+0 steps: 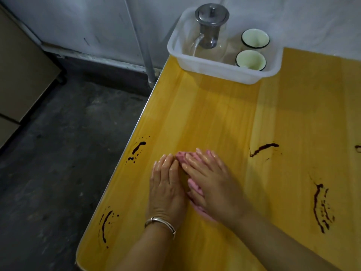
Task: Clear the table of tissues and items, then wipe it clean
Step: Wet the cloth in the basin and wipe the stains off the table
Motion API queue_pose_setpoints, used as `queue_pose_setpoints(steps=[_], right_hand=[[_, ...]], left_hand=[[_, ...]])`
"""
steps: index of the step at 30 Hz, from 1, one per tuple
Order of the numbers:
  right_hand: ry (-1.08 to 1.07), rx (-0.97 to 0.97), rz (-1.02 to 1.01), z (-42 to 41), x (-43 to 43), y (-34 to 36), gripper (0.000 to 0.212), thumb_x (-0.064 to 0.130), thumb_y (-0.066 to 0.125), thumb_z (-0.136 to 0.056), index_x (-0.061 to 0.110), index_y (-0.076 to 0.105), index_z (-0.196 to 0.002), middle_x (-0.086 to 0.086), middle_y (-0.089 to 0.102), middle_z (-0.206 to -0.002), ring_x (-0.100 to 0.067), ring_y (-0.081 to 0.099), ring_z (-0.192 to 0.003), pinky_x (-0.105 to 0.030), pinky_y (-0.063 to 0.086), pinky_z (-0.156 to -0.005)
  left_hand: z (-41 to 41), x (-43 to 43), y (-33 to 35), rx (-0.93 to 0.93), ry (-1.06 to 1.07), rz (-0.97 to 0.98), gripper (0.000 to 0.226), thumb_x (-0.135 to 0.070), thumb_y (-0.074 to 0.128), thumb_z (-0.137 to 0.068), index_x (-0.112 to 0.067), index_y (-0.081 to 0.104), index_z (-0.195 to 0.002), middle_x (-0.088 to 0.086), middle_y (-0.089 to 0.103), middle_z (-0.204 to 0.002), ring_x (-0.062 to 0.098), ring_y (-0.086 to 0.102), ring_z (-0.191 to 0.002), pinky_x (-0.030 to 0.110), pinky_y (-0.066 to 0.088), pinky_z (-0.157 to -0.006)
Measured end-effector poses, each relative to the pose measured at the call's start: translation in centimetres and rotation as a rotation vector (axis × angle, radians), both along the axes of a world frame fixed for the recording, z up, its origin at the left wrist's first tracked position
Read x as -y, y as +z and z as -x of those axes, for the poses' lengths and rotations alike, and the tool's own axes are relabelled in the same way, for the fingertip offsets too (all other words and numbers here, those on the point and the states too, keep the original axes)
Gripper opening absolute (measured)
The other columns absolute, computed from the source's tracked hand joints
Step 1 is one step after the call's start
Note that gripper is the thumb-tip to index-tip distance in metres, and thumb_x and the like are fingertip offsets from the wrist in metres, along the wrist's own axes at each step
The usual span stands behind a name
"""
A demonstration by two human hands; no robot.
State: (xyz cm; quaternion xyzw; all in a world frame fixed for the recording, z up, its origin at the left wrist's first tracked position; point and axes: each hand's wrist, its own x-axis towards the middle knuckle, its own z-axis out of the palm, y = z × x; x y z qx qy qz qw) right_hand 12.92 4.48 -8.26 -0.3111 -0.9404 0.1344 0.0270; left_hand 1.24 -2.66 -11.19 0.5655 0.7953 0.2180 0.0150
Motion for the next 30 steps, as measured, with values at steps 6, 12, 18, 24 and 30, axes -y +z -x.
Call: queue_pose_setpoints(steps=[6,12,18,24,30], right_hand=[[-0.417,-0.023,-0.016,1.4,-6.0,0.6,0.056,0.034,0.024,-0.091,0.012,0.040,-0.140,-0.006,0.040,-0.148,-0.026,0.027,-0.141,-0.043,0.012,-0.115],[-0.142,-0.061,-0.060,3.9,-3.7,-0.2,0.051,0.031,0.031,-0.088,0.015,0.054,-0.130,-0.005,0.050,-0.140,-0.025,0.040,-0.135,-0.044,0.026,-0.113],[0.182,-0.023,-0.034,-2.0,-2.4,-0.2,0.053,0.033,0.040,-0.089,0.016,0.044,-0.139,-0.002,0.040,-0.147,-0.022,0.029,-0.140,-0.042,0.020,-0.113],[-0.397,-0.022,-0.027,6.0,-7.0,0.0,0.061,0.035,0.027,-0.089,0.013,0.032,-0.145,-0.006,0.030,-0.153,-0.025,0.020,-0.143,-0.042,0.008,-0.116],[0.132,-0.048,0.024,12.0,-3.1,-0.2,0.054,0.031,0.029,-0.094,0.019,0.028,-0.146,-0.002,0.028,-0.154,-0.023,0.017,-0.145,-0.040,0.005,-0.117]], left_hand=[[-0.6,-0.5,0.6,-0.056,0.047,-0.047,0.038,-0.009,0.038,-0.082,-0.007,0.045,-0.120,0.014,0.059,-0.122,0.022,0.034,-0.122,0.052,0.028,-0.101],[-0.2,-0.2,-0.1,-0.003,0.038,-0.098,0.030,-0.014,0.036,-0.084,-0.010,0.045,-0.113,0.013,0.058,-0.120,0.023,0.037,-0.121,0.043,0.031,-0.110],[0.0,-0.2,0.3,0.043,0.025,-0.153,0.012,-0.013,0.039,-0.083,-0.013,0.045,-0.094,0.010,0.059,-0.108,0.021,0.040,-0.111,0.047,0.047,-0.096],[-0.6,2.2,0.4,-0.041,0.057,-0.064,0.030,-0.017,0.063,-0.076,-0.019,0.049,-0.102,0.004,0.058,-0.113,0.019,0.040,-0.113,0.035,0.048,-0.092],[-0.8,7.3,0.4,0.008,0.178,-0.024,0.024,-0.029,0.038,-0.087,-0.023,0.048,-0.108,-0.002,0.060,-0.114,0.012,0.042,-0.114,0.028,0.047,-0.094]])
